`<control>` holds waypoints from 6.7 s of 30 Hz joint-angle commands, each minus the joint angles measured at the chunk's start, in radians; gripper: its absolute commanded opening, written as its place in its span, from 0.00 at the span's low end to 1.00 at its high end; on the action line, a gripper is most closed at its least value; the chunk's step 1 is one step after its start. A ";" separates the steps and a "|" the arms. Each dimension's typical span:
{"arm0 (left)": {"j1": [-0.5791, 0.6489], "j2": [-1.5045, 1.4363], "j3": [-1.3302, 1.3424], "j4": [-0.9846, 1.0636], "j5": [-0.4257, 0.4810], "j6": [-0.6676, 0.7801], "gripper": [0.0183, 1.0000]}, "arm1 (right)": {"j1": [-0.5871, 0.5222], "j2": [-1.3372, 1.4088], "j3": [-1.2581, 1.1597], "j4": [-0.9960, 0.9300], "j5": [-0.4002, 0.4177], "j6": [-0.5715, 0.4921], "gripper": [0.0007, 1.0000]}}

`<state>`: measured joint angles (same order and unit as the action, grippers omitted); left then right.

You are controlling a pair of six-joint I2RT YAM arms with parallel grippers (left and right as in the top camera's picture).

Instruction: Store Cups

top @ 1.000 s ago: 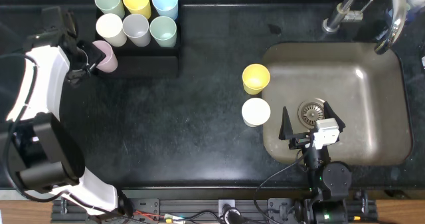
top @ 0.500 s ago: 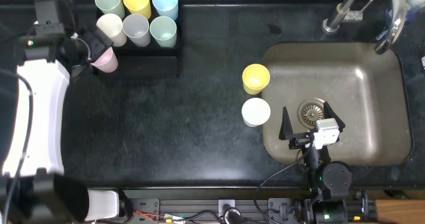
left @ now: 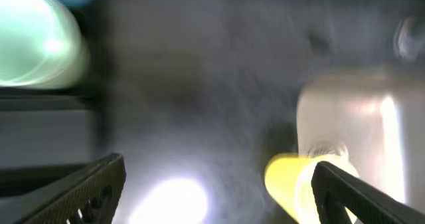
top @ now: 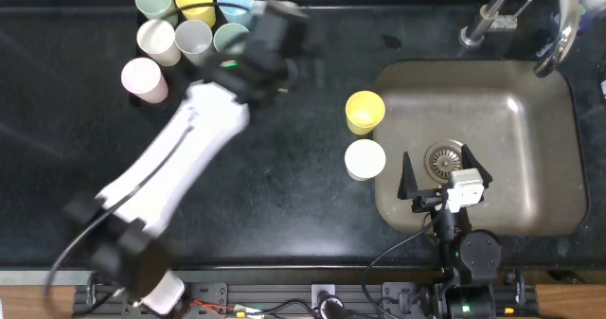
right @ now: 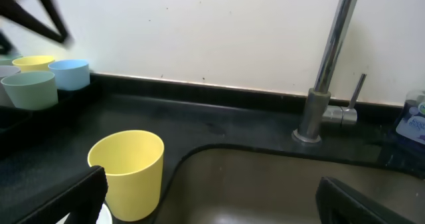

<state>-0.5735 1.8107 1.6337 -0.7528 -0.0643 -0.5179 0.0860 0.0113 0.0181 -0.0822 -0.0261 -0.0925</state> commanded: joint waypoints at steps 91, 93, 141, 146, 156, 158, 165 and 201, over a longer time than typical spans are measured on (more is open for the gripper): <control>0.591 -0.065 -0.194 -0.232 0.089 -0.265 0.02 | 0.005 -0.007 -0.013 0.005 -0.002 0.003 1.00; 0.591 -0.053 -0.187 -0.219 0.089 -0.293 0.02 | 0.005 -0.007 -0.013 0.005 -0.002 0.003 1.00; 0.517 0.051 -0.177 -0.168 0.034 -0.980 0.02 | 0.005 -0.007 -0.013 0.005 -0.002 0.003 1.00; 0.520 0.052 -0.177 -0.175 0.033 -0.981 0.02 | 0.005 -0.007 -0.013 0.005 -0.002 0.003 1.00; 0.522 0.090 -0.177 -0.198 0.045 -1.025 0.02 | 0.005 -0.007 -0.013 0.005 -0.002 0.003 1.00; 0.522 0.092 -0.177 -0.198 0.045 -1.025 0.02 | 0.005 -0.007 -0.013 0.005 -0.002 0.003 1.00; 0.522 0.099 -0.177 -0.189 0.044 -1.028 0.02 | 0.005 -0.007 -0.013 0.005 -0.002 0.003 1.00; 0.522 0.099 -0.113 -0.184 0.048 -1.020 0.63 | 0.005 -0.007 -0.013 0.005 -0.002 0.003 1.00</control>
<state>-0.0528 1.9003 1.4895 -0.9276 -0.0185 -1.5425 0.0860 0.0113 0.0181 -0.0826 -0.0261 -0.0925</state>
